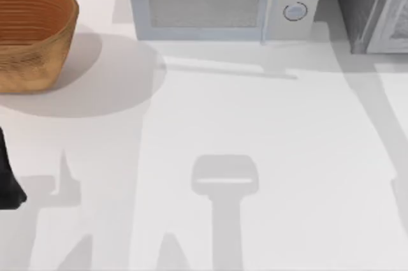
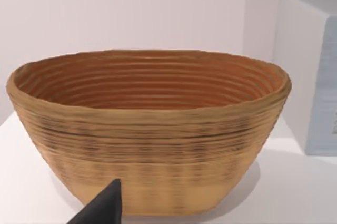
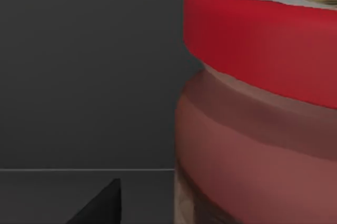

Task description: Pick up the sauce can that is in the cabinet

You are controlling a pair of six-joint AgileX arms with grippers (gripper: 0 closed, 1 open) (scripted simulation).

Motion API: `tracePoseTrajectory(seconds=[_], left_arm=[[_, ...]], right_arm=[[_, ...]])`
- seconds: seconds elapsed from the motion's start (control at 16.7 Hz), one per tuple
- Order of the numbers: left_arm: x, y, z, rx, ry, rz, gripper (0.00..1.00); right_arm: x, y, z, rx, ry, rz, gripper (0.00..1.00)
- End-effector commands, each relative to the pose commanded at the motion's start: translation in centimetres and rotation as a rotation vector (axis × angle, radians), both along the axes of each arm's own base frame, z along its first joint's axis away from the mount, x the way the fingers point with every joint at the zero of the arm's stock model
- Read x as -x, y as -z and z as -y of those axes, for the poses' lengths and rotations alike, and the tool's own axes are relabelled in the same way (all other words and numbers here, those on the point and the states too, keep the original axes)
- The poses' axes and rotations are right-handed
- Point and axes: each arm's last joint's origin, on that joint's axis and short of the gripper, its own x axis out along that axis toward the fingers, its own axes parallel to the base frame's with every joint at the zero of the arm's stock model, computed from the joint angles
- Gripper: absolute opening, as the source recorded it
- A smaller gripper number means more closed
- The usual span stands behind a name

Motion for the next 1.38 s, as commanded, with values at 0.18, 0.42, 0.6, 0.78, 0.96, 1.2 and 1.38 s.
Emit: tracePoseTrajectory(seconds=[0.18, 0.42, 0.6, 0.78, 0.96, 1.2, 1.38], left_arm=[[0.0, 0.0, 0.0, 0.0, 0.0, 0.0, 1.0], [0.0, 0.0, 0.0, 0.0, 0.0, 0.0, 1.0], [0.0, 0.0, 0.0, 0.0, 0.0, 0.0, 1.0], [0.0, 0.0, 0.0, 0.0, 0.0, 0.0, 1.0], [0.0, 0.0, 0.0, 0.0, 0.0, 0.0, 1.0], [0.0, 0.0, 0.0, 0.0, 0.0, 0.0, 1.0], [0.0, 0.0, 0.0, 0.0, 0.0, 0.0, 1.0]], right_arm=[[0.0, 0.0, 0.0, 0.0, 0.0, 0.0, 1.0], [0.0, 0.0, 0.0, 0.0, 0.0, 0.0, 0.7], [0.0, 0.0, 0.0, 0.0, 0.0, 0.0, 0.47], [0.0, 0.0, 0.0, 0.0, 0.0, 0.0, 0.25], [0.0, 0.0, 0.0, 0.0, 0.0, 0.0, 0.02], [0.0, 0.0, 0.0, 0.0, 0.0, 0.0, 0.0], [0.0, 0.0, 0.0, 0.0, 0.0, 0.0, 0.0]])
